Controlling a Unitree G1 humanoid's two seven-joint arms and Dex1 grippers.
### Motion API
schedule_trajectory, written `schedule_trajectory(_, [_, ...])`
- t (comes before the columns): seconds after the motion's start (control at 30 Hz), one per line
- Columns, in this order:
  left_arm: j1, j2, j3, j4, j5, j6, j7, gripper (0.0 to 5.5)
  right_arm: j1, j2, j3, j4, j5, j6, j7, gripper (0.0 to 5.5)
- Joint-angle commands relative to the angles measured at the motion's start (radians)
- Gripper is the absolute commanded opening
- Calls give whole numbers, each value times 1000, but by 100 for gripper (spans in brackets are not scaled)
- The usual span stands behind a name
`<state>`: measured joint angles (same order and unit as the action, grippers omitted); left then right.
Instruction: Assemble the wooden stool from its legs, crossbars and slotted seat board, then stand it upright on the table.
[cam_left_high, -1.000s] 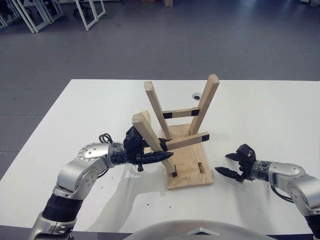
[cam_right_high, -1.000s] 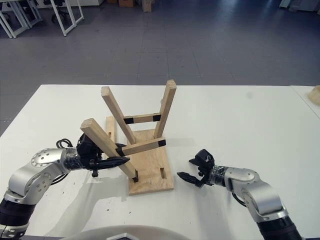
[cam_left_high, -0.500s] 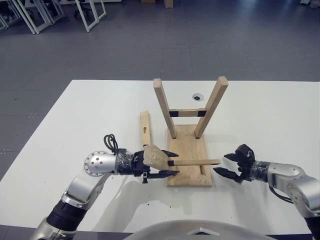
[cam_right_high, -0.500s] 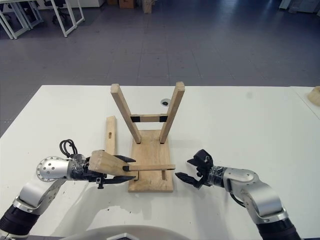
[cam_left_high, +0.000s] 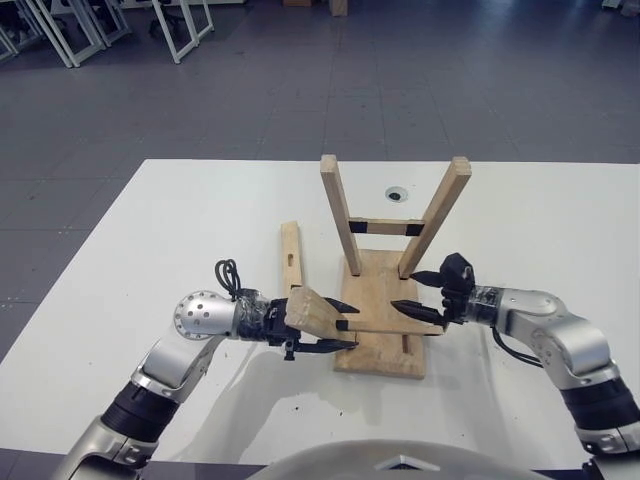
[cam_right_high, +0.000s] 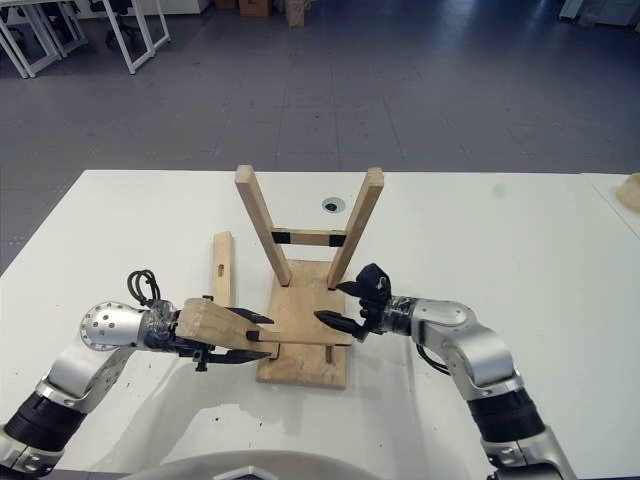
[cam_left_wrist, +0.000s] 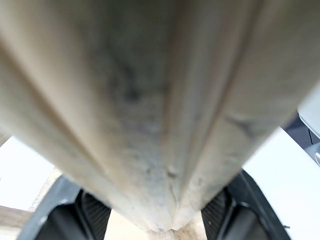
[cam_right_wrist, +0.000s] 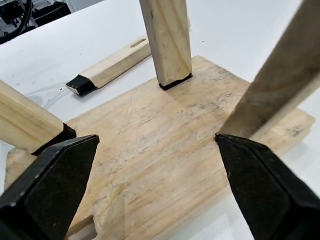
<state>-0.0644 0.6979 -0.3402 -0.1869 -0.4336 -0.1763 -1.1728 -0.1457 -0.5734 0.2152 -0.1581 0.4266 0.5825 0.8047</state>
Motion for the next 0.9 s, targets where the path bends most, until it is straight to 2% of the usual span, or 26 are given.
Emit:
schedule_trajectory(0.03, [52,84,-89,146,205,82,-29,205,-37,-4,51,77,-92,-98,45,432])
schedule_trajectory(0.4, [2,74,-92,184,176,88,-37,205,-8,14,84,130,-168,-153,68,432])
schedule_trajectory(0.43, [0,74,-91,188,176,87,-36,243,-6,15,83,126,-167,-153,67,432])
schedule_trajectory(0.5, [-4,67,-85,192,178,88,-33,280,3,15,82,116,-168,-153,65,432])
schedule_trajectory(0.57, [-4,54,-73,188,188,98,-31,295,14,18,83,107,-172,-153,61,432])
schedule_trajectory(0.8, [7,71,-17,130,201,147,-5,426,40,73,71,125,-177,-145,-15,432])
schedule_trajectory(0.9, [49,61,22,83,187,208,44,426,17,108,22,94,-139,-112,-57,432])
